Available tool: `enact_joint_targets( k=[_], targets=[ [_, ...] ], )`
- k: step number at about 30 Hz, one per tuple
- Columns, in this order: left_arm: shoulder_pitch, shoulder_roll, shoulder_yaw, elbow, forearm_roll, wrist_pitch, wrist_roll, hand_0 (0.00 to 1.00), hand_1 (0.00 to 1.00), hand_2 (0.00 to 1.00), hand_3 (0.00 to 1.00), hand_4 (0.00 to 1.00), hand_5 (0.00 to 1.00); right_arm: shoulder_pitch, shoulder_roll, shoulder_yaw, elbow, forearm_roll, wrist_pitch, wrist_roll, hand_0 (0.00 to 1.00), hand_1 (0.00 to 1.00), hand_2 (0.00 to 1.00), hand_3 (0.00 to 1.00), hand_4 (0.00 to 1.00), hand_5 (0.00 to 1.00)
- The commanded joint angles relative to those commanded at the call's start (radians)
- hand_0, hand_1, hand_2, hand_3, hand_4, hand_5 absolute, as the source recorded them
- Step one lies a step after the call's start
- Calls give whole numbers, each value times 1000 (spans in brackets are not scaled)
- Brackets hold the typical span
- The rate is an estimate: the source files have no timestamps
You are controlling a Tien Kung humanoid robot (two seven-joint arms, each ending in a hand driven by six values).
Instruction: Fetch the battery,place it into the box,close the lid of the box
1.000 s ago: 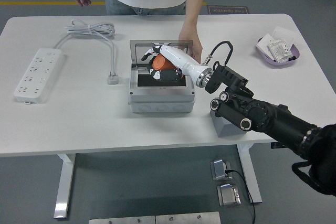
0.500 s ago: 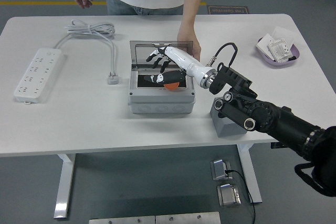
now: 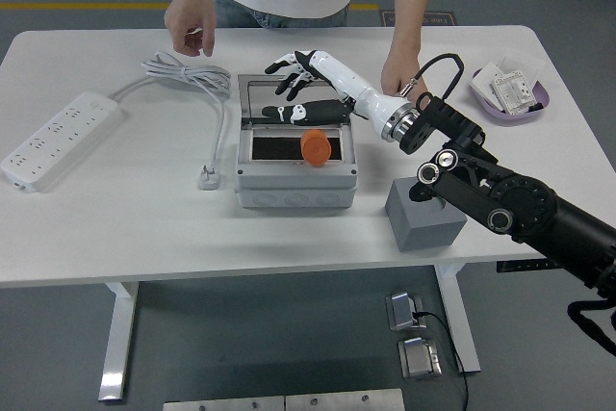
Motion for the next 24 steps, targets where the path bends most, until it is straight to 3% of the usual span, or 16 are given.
enact_joint_targets(
  k=[7, 22, 23, 24],
  targets=[
    [4, -1, -16, 0, 10, 0, 5, 626, 678, 610, 607, 628, 132, 27, -12, 26, 6, 10, 9, -11, 660, 483, 596, 714, 956, 521],
    [3, 2, -52, 2, 46, -2, 18, 625, 678, 610, 606, 626, 126, 112, -4, -8, -150, 61, 39, -16, 655, 488, 607, 720, 967, 566],
    [3, 2, -53, 2, 47, -2, 18, 626, 678, 608, 605, 625, 126, 117, -2, -12, -161, 63, 42, -17, 667, 549, 663, 744, 974, 597],
    [3, 3, -54, 2, 49, -2, 19, 626, 678, 608, 605, 625, 126, 123, 0, -16, -172, 66, 45, -19, 667, 549, 663, 744, 974, 597]
  ],
)
